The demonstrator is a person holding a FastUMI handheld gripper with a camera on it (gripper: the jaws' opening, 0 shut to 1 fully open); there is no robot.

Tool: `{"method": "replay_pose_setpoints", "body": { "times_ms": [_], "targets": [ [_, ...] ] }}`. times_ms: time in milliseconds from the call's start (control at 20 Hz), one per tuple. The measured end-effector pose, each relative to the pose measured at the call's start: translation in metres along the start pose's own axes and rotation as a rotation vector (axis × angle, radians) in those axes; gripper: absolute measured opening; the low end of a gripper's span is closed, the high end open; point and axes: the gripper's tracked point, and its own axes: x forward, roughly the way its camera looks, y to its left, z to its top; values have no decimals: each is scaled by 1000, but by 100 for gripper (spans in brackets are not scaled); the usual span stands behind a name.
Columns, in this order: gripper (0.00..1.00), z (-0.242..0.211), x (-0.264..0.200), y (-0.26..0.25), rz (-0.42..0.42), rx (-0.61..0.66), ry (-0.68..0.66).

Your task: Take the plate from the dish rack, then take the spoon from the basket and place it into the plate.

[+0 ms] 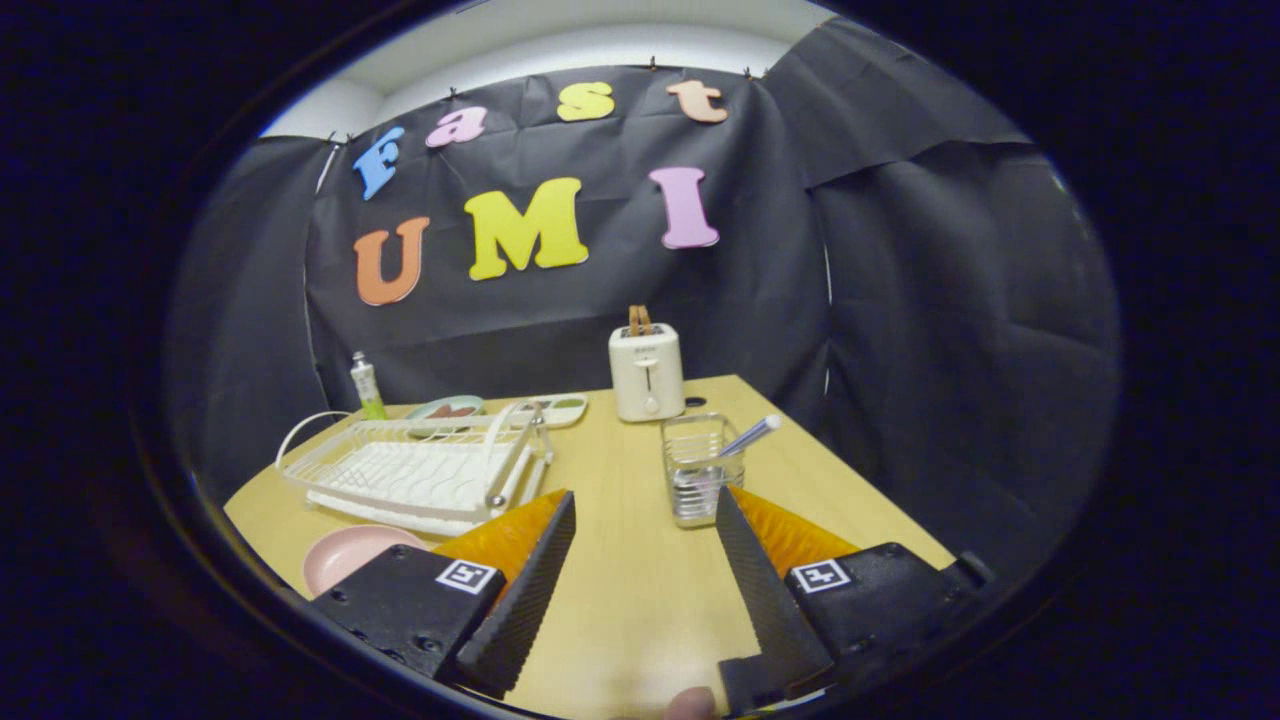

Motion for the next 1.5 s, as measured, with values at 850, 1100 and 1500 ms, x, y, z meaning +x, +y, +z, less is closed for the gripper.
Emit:
{"method": "replay_pose_setpoints", "body": {
  "times_ms": [850, 1100, 1500],
  "targets": [
    [80, 9, 119, -59, 26, 130, -4],
    [41, 14, 127, -59, 28, 137, -4],
    [14, 28, 127, -40, 104, 152, 28]
  ]
}}
